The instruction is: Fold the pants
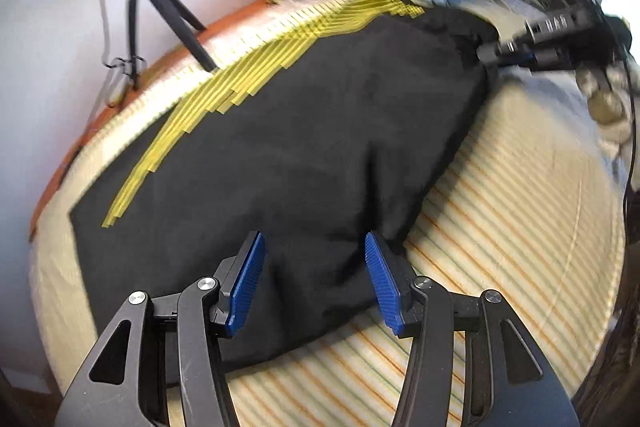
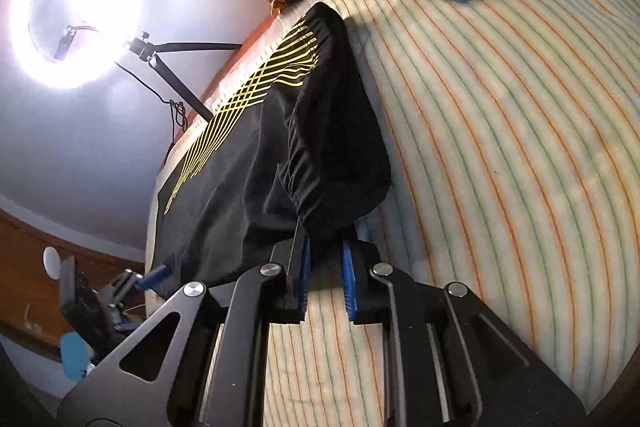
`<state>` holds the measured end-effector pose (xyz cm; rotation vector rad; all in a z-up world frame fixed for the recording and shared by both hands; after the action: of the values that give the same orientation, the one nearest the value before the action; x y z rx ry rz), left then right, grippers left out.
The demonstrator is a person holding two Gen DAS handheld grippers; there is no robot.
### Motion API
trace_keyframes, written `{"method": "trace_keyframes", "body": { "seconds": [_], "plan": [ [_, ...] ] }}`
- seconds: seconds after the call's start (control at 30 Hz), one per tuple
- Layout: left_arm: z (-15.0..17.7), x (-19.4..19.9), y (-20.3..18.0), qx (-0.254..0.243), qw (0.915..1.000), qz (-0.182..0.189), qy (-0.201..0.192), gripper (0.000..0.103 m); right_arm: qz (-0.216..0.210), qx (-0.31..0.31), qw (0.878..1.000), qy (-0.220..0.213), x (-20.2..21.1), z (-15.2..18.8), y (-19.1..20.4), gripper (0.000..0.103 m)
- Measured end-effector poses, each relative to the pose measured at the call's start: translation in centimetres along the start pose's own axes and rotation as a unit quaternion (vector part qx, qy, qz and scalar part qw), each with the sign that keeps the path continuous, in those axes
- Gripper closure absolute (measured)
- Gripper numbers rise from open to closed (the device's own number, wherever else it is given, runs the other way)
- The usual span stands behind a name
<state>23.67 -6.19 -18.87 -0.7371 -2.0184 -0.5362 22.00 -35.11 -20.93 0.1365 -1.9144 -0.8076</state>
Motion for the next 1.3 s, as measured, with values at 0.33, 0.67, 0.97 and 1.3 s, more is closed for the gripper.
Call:
{"method": "trace_keyframes", "body": {
  "seconds": [0.33,0.67,0.97,1.3],
  "plan": [
    [-5.0,-2.7,-2.2,-0.029,0.9993,-0.020,-0.009,0.052,0.011,0.032,0.999,-0.001,1.0,-0.2,0.5,0.086],
    [-5.2,-2.5,-2.2,-0.018,0.9995,-0.021,-0.015,0.052,0.031,0.068,0.996,-0.041,5.9,-1.7,0.4,0.064],
    [-11.7,0.1,-11.6,-0.053,0.9936,0.059,-0.080,0.052,0.017,0.039,0.995,-0.092,11.9,-4.8,-1.5,0.059],
    [-16.3,-5.8,-19.2,-0.145,0.9864,0.049,-0.060,0.052,0.004,0.018,0.995,-0.095,14.4,-8.0,-3.7,0.059]
  ]
}}
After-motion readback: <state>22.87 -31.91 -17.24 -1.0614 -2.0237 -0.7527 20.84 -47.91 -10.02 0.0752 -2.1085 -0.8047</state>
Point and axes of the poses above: each gripper's, at about its wrist camera, not at the fingertips, and x roughly against the way its jaws point, y to its left, z to its underside, the point moved 10 cm from there along -x, roughly the way its jaws point, and after that the axes turned 3 degrees about z, right-handed, at the moved point
